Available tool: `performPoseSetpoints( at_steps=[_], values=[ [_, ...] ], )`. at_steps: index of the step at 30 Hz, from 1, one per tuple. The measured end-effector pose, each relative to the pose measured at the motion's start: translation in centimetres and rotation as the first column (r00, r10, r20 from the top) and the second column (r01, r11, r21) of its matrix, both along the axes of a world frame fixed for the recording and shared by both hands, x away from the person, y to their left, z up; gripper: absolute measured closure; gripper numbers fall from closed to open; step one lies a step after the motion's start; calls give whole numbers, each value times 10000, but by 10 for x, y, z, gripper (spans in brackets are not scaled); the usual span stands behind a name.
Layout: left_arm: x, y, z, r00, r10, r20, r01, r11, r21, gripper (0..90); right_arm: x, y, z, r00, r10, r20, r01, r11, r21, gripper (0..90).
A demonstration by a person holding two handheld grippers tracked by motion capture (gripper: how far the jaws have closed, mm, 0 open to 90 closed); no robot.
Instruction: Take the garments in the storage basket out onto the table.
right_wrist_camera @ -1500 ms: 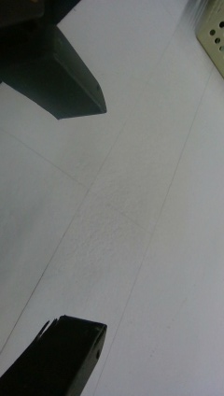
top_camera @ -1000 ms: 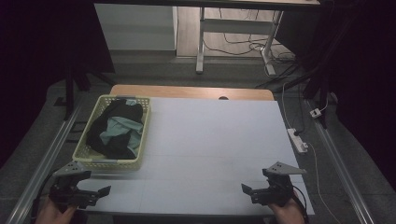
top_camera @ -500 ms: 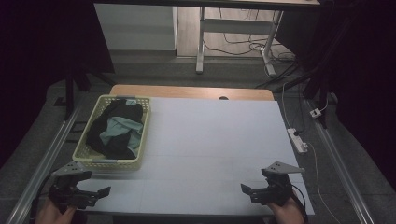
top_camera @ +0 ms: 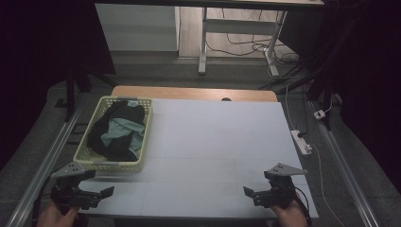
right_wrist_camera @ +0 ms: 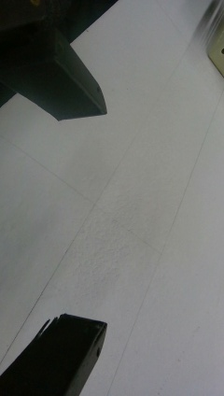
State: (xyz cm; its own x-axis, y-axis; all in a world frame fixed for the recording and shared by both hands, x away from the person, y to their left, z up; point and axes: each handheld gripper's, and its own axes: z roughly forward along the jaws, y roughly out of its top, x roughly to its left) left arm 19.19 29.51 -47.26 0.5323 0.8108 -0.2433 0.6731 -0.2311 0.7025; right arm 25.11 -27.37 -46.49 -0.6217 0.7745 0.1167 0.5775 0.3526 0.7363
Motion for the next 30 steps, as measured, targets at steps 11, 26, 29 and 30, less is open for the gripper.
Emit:
performPoseSetpoints(
  at_steps=[11, 26, 29, 30],
  values=[
    [7, -8, 4, 10000, -18, 91, 18, 10000, 24, 0, 0, 3, 0, 9999, 148, -37, -149, 9996, -231, 0],
    [31, -14, 9, 9977, 360, 569, -355, 9993, -103, 0, 1, 4, -1, 9995, 280, -153, -285, 9989, -361, 0],
    [36, -13, 10, 9975, 422, 569, -418, 9991, -79, 0, 2, 5, -1, 9994, 293, -189, -300, 9989, -371, 0],
    [38, -12, 10, 9974, 448, 567, -446, 9990, -41, 0, 2, 5, -2, 9994, 283, -198, -291, 9989, -370, 0]
  ],
)
